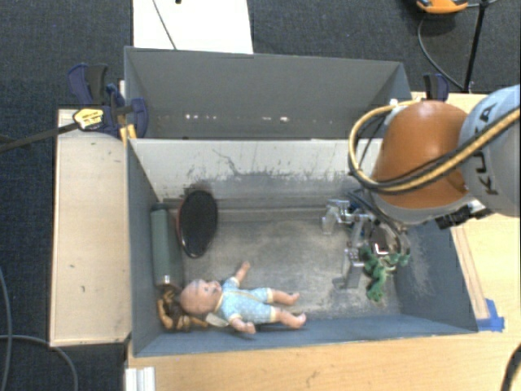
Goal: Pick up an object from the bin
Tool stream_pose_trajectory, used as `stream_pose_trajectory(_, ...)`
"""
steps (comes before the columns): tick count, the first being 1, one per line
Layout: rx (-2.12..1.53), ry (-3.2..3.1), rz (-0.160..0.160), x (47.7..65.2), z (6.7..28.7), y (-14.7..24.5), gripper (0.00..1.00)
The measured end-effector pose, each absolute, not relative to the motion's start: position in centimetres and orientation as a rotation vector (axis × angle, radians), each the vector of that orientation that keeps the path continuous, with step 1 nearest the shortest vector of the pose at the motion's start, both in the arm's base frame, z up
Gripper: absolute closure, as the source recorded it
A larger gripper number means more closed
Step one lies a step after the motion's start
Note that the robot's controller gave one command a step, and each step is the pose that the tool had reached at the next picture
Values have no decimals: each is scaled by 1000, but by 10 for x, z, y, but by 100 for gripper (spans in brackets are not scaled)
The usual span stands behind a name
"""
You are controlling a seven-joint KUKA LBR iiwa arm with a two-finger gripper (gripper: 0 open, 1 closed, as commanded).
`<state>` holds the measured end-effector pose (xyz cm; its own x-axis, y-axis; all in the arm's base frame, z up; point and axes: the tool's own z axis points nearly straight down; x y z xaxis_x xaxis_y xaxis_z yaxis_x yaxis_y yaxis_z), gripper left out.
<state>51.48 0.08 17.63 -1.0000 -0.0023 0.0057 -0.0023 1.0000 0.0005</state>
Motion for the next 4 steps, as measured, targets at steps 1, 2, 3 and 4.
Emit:
stream_pose_trajectory(1, 3, -3144, -1, 517, 181, 1, 0)
stream_pose_trajectory(2, 220, -3139, 0, 503, 128, 42, 0)
stream_pose_trajectory(3, 91, -3140, -1, 487, 114, 72, 0)
stream_pose_trajectory(4, 634, -3080, 6, 495, 110, 135, 0)
